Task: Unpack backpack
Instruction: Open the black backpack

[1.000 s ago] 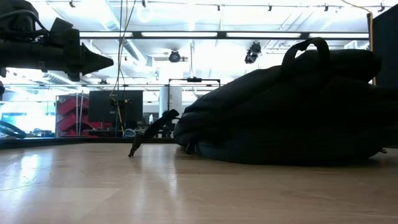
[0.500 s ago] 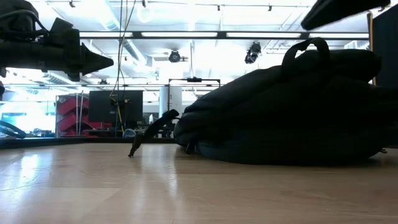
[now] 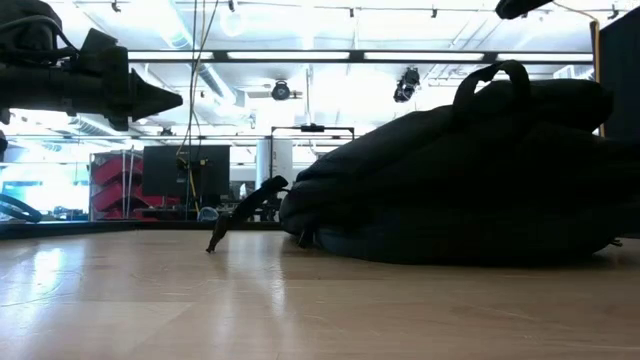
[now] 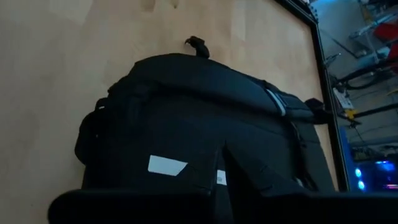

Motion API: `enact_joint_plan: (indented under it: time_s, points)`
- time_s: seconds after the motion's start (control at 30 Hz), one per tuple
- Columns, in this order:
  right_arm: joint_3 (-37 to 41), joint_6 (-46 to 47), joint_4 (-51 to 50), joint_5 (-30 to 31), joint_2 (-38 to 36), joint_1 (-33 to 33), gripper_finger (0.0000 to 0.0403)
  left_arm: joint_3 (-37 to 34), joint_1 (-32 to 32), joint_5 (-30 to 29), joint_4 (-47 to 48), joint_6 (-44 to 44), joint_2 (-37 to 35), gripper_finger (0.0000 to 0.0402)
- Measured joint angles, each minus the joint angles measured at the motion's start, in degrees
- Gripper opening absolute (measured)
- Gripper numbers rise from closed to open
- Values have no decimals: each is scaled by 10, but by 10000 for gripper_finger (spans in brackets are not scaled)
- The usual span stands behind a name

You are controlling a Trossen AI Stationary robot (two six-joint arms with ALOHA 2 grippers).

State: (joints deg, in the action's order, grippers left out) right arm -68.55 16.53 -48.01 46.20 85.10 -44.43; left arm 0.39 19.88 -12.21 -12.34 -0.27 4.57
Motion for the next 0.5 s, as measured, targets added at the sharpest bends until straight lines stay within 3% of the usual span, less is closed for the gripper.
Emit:
enact_joint_plan:
  time_s: [0.5]
  points:
    - [0, 79, -68, -19, 0, -17, 31, 0, 0, 0, 0, 0, 0, 0]
